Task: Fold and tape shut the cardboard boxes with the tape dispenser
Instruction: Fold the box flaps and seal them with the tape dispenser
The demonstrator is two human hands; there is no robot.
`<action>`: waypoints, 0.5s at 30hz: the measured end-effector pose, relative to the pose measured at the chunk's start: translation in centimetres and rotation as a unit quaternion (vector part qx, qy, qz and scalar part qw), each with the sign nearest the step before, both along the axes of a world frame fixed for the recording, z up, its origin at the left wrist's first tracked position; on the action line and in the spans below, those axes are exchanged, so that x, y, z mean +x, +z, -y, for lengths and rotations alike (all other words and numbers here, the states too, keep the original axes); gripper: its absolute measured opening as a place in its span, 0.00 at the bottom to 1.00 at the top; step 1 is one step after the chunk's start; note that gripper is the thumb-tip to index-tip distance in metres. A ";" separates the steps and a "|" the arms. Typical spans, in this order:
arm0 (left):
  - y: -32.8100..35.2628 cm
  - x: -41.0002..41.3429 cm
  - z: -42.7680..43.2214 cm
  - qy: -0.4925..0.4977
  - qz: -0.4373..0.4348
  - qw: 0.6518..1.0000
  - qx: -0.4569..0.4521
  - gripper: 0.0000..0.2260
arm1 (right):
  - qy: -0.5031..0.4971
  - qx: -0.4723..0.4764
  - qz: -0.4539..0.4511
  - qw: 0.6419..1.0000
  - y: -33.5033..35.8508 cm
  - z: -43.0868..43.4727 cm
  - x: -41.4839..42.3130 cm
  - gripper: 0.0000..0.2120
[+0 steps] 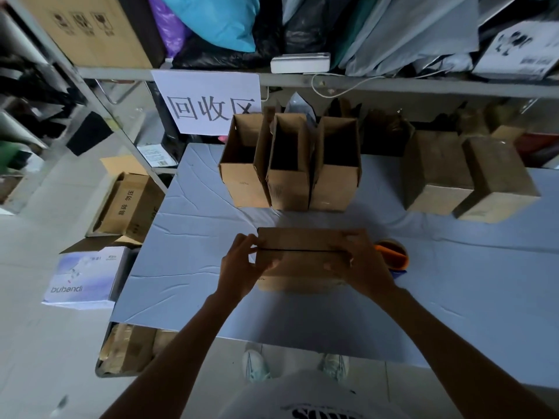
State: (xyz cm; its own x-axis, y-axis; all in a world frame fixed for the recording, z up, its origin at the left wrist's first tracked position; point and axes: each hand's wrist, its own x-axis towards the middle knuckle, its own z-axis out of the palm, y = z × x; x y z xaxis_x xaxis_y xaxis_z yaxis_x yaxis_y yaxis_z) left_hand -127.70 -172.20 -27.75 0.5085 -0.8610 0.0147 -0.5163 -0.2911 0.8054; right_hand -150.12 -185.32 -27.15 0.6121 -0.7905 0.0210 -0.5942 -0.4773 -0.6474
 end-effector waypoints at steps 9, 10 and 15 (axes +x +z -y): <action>0.3 0.1 1.7 0.091 -0.035 0.994 0.052 0.12 | -0.227 0.110 -0.031 0.967 0.0 0.3 2.3 0.31; 0.5 0.1 2.0 0.100 -0.033 0.992 0.069 0.15 | -0.233 0.145 -0.039 0.961 0.0 0.6 2.3 0.31; 0.5 1.2 2.7 0.085 -0.114 0.972 0.189 0.20 | -0.238 0.200 0.012 0.950 -0.2 1.1 2.0 0.16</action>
State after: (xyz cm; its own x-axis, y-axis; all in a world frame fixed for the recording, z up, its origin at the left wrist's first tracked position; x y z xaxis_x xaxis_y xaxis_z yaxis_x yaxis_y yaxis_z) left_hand -126.53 -174.90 -27.27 0.5968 -0.6860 -0.4162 -0.2551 -0.6540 0.7121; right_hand -148.12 -186.40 -27.33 0.1859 -0.9255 -0.3300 -0.6637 0.1294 -0.7367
